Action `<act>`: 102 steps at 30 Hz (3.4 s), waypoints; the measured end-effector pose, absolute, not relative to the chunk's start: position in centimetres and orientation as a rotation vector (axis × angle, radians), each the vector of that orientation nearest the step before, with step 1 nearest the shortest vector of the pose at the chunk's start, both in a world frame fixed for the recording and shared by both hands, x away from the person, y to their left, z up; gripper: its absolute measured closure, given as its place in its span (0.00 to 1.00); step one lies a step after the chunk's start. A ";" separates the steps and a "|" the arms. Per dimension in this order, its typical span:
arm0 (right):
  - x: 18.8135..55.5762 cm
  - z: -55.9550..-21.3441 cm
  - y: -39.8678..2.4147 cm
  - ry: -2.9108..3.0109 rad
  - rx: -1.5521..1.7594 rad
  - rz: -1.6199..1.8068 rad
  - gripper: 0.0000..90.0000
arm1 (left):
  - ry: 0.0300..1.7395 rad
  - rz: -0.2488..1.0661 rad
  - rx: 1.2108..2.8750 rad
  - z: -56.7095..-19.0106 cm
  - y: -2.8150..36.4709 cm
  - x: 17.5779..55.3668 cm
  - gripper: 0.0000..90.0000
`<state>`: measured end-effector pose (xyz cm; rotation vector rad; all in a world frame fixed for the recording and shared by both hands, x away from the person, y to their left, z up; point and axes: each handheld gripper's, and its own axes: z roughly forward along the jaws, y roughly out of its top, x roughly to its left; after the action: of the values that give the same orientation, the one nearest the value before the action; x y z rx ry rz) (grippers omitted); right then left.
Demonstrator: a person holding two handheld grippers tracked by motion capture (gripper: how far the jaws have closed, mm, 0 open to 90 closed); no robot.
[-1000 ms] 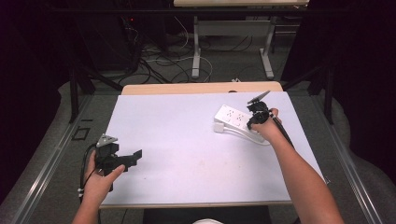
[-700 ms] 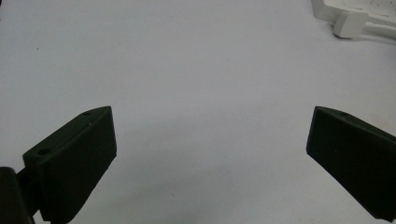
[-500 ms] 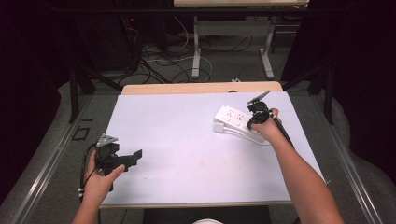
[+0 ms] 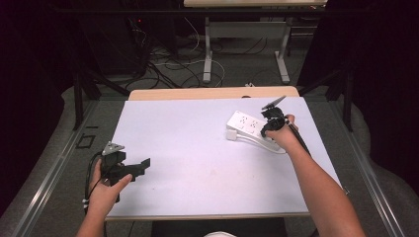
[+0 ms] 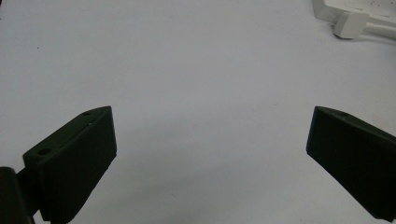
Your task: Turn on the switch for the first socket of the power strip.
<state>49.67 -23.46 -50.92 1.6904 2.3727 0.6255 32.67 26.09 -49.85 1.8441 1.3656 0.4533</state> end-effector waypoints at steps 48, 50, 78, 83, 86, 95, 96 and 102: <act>48.6 -49.5 -22.3 2.334 1.549 0.776 0.47 | 1.365 0.445 1.852 -50.0 26.0 32.8 0.02; 48.6 -49.5 -22.4 2.323 1.533 0.809 0.45 | 1.365 0.447 1.842 -50.0 25.9 32.8 0.02; 47.6 -48.0 -22.7 2.190 1.457 0.964 0.04 | 1.369 0.443 1.843 -49.9 26.0 32.7 0.02; 47.3 -47.7 -22.5 2.193 1.440 0.980 0.00 | 1.367 0.447 1.833 -49.9 26.0 32.7 0.01; 47.0 -47.5 -22.5 2.198 1.440 0.982 0.00 | 1.367 0.448 1.832 -49.9 26.0 32.7 0.00; 46.0 -46.7 -22.5 2.201 1.369 1.016 0.00 | 1.366 0.446 1.829 -49.8 26.0 32.7 0.00; 45.8 -46.6 -22.5 2.199 1.376 1.020 0.00 | 1.366 0.444 1.828 -49.8 26.0 32.7 0.00; 44.8 -45.8 -22.5 2.199 1.315 1.039 0.00 | 1.355 0.444 1.825 -49.8 26.1 32.6 0.00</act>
<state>44.79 -22.46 -45.85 1.3145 2.1991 1.0394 32.61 26.09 -49.77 1.8248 1.3552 0.4444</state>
